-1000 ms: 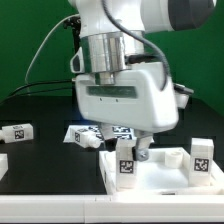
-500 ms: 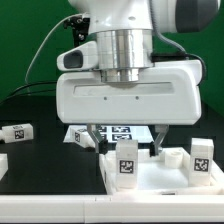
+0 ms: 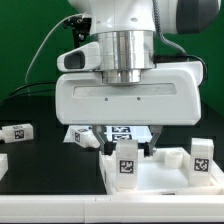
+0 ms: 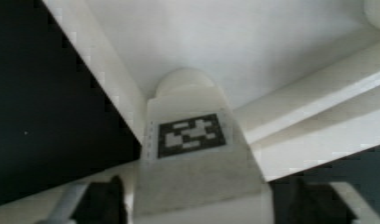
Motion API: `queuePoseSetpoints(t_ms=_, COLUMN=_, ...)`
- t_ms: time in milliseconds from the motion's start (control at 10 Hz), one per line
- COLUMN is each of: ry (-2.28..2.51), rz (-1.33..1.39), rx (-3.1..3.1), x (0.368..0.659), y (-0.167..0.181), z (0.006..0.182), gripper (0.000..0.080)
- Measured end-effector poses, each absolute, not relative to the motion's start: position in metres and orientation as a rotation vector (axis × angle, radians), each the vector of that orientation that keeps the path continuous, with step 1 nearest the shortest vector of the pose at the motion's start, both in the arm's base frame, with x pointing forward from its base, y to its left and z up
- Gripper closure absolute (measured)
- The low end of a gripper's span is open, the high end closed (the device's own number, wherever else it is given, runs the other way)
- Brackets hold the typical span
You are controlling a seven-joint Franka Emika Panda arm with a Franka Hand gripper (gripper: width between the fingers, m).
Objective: Assemble square table
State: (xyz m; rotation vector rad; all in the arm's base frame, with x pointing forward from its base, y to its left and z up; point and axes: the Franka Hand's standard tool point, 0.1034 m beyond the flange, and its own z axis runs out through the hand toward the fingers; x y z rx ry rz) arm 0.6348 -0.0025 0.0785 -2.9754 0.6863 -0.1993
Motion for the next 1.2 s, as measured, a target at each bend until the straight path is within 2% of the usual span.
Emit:
queuePoseSetpoints(t_ms=100, ry=0.866, rz=-0.194, rx=-2.927, x=0.6342, y=-0.0039, z=0.0784, gripper=0.0514)
queuePoseSetpoints(t_ms=600, ry=1.985, rz=-0.106, rx=-2.255, x=0.6293, y=-0.0031, z=0.0772, gripper=0.0514)
queuePoseSetpoints(t_ms=1000, ry=2.193, rz=-0.057, rx=-1.985, x=0.6303, y=-0.0037, z=0.0775, gripper=0.0514)
queuePoseSetpoints(t_ms=1100, ry=2.179, rz=-0.059, rx=-2.001, x=0.6303, y=-0.0037, z=0.0775, gripper=0.0429)
queuePoseSetpoints(t_ms=1200, ry=2.155, rz=-0.062, rx=-2.029, x=0.6302, y=-0.0033, z=0.0775, gripper=0.0292)
